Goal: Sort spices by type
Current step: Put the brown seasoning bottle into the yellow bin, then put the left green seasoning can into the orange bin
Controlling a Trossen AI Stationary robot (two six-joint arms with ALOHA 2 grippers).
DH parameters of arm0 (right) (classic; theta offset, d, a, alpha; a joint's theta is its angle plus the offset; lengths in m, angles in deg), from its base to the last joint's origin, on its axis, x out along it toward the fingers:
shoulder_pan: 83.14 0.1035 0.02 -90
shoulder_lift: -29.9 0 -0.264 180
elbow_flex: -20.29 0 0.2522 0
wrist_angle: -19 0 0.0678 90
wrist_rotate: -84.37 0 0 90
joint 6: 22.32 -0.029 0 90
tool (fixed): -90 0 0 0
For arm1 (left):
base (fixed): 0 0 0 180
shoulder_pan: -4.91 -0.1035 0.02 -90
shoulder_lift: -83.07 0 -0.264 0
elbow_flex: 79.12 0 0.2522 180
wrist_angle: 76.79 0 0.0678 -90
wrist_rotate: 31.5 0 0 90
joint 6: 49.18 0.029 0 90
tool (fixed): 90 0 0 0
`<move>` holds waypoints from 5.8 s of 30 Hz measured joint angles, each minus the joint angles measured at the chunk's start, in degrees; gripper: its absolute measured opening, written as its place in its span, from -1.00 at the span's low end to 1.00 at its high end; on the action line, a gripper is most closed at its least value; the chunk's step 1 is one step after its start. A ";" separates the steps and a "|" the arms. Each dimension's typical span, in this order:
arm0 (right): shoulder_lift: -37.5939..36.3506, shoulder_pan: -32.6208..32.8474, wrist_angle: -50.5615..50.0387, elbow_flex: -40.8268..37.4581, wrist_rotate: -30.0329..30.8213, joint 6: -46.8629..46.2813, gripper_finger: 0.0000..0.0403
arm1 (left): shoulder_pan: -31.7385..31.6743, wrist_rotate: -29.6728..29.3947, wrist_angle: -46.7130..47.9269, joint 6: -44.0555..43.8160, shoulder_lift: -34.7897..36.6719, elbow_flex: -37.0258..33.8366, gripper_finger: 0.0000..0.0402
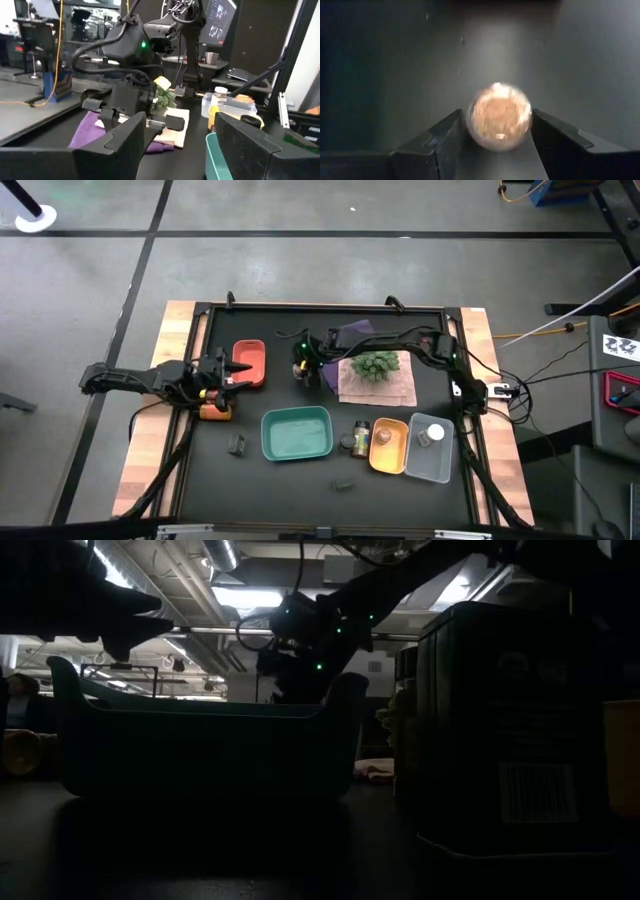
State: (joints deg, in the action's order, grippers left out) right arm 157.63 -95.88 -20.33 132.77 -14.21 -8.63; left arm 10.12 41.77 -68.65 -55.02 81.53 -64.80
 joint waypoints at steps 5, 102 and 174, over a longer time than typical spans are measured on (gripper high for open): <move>1.00 0.00 2.02 0.00 -0.14 -0.08 0.12 | -0.02 0.00 0.67 -2.61 -0.02 0.00 0.13; -26.08 61.05 -20.97 -36.59 42.64 -110.97 0.23 | -0.01 0.00 2.64 -4.90 -0.07 0.00 0.13; -36.31 58.42 -49.89 -22.45 46.36 -51.18 0.29 | 16.95 21.70 66.40 -88.02 -55.10 52.26 0.13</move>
State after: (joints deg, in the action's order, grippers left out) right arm 121.33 -37.45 -70.22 110.32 32.15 -59.80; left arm 27.07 63.47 -2.25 -143.05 26.42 -12.54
